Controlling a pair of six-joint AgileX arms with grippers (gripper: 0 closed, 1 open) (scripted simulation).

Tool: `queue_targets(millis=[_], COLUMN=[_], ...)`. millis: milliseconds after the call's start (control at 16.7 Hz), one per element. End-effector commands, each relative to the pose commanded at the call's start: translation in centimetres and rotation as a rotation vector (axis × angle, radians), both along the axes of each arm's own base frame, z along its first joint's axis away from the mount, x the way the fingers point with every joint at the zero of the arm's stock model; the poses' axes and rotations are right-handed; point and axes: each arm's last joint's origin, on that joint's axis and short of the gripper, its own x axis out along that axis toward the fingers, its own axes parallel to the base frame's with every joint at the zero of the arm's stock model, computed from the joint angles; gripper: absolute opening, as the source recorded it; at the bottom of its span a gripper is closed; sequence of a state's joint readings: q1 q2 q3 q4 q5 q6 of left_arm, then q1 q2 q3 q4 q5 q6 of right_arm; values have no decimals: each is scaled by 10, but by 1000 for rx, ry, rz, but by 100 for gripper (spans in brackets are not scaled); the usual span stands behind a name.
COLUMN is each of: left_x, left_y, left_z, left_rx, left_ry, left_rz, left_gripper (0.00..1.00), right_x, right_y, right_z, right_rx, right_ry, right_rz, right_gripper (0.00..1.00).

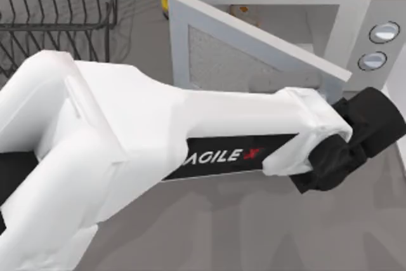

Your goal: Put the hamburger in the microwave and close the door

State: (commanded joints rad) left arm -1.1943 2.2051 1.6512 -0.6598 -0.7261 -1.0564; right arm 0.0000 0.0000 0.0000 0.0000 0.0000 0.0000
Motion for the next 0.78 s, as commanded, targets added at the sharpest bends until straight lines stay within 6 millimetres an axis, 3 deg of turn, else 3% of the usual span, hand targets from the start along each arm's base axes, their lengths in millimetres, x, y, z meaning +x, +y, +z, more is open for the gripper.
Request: queue_targets(millis=[120, 180, 360, 780], left_x=[0, 39, 52, 133], left_y=[0, 31, 28, 27], left_z=[0, 1, -2, -8], left_rx=[0, 10, 20, 10], left_ry=[0, -13, -11, -13], left_rz=[0, 123, 122, 123], left_gripper=[0, 0, 0, 0], right_x=[0, 0, 0, 0], right_y=[0, 0, 0, 0], right_z=[0, 0, 0, 0], right_rx=[0, 0, 0, 0], right_ry=[0, 0, 0, 0], right_rz=[0, 0, 0, 0], right_gripper=[100, 100, 100, 100])
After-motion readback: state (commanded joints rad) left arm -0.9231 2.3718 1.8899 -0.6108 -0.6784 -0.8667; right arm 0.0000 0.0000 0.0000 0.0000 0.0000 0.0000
